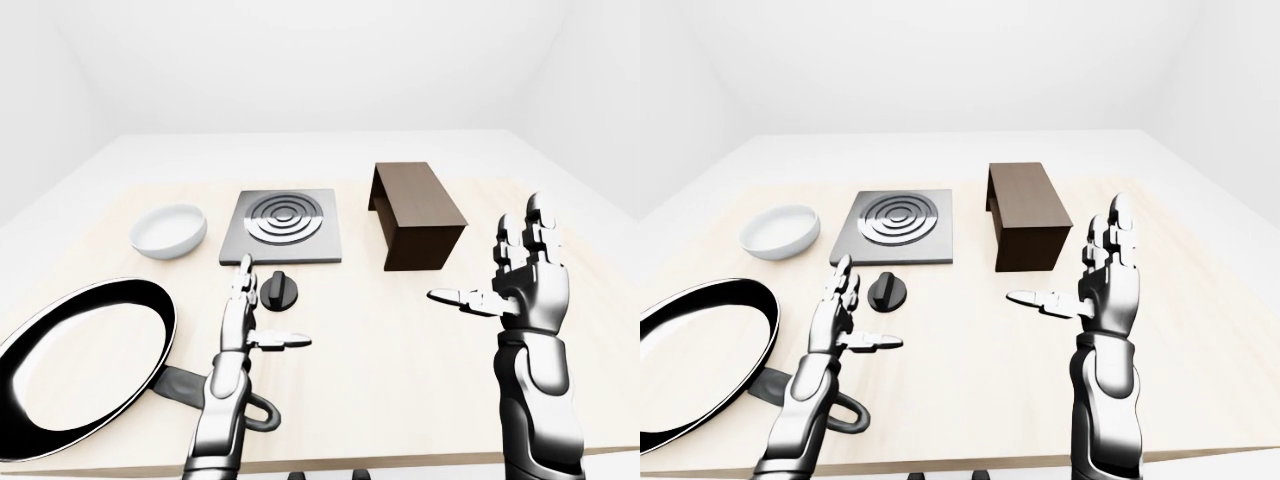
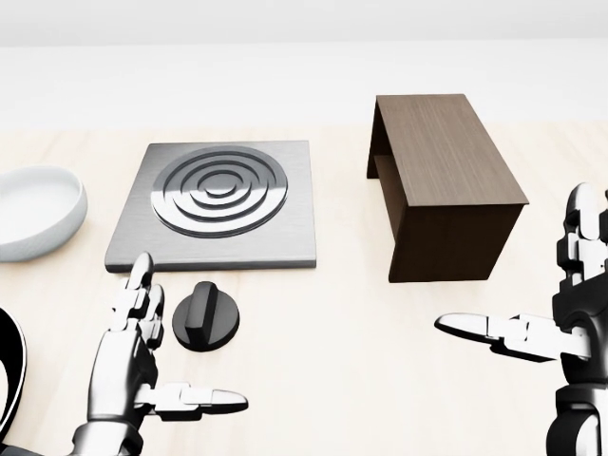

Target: Turn on the stove.

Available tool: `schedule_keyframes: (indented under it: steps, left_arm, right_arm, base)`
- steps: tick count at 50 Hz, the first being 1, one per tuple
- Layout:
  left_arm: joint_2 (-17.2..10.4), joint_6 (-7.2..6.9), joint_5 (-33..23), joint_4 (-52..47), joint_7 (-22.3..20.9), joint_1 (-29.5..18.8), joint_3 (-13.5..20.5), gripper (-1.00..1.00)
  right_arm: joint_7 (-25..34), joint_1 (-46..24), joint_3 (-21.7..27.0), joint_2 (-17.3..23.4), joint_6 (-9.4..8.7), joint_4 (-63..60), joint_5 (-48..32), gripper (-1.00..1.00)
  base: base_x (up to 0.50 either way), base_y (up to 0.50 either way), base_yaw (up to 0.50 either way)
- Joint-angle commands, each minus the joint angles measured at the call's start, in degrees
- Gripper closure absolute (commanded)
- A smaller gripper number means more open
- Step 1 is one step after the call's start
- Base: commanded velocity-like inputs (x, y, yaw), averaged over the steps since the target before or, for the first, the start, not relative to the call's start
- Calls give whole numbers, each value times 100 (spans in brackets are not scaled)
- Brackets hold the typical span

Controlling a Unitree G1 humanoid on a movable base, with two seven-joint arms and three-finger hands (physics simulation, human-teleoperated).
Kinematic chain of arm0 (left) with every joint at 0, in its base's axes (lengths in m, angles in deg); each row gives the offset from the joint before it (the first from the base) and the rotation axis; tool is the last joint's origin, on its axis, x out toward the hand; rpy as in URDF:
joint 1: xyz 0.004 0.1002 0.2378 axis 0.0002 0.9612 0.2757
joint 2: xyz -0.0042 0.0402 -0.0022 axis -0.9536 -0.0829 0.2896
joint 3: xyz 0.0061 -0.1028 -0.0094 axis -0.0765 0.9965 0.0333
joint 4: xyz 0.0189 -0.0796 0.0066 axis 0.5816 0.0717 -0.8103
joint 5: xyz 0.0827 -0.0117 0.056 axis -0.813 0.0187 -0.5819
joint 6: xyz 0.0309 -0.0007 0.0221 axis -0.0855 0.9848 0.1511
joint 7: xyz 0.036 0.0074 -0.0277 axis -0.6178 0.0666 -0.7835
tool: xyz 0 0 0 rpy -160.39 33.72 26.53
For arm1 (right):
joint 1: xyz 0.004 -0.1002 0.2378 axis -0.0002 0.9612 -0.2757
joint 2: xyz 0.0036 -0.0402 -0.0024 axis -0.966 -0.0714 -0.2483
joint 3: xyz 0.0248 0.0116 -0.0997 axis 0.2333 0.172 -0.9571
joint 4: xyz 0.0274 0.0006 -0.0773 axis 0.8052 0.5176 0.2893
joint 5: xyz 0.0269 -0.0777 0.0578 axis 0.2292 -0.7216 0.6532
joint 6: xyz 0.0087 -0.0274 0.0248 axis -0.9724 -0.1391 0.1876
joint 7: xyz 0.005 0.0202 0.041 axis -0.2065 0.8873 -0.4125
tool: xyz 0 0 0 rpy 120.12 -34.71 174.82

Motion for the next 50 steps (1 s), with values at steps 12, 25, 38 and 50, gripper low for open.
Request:
schedule_keyframes:
  steps: [12, 25, 38, 50]
  left_arm:
    - [16, 211, -135, 1675, 36, -374, -44, -100]
    - [36, 211, -163, 1830, 24, -386, -85, -100]
    - [53, 211, -198, 1890, 35, -373, -113, -100]
    - [117, 211, -281, 1500, 3, -146, -270, -100]
  right_arm:
    - [63, 24, -44, -12, 0, -24, 37, -100]
    - [91, 35, -68, -22, 0, 27, 17, -100]
    - [101, 63, -91, -35, 0, 36, -3, -100]
    - [101, 56, -131, -42, 0, 103, -40, -100]
  base:
    - [0, 0, 0]
    - [0, 0, 0]
    - [0, 0, 0]
    - [0, 0, 0]
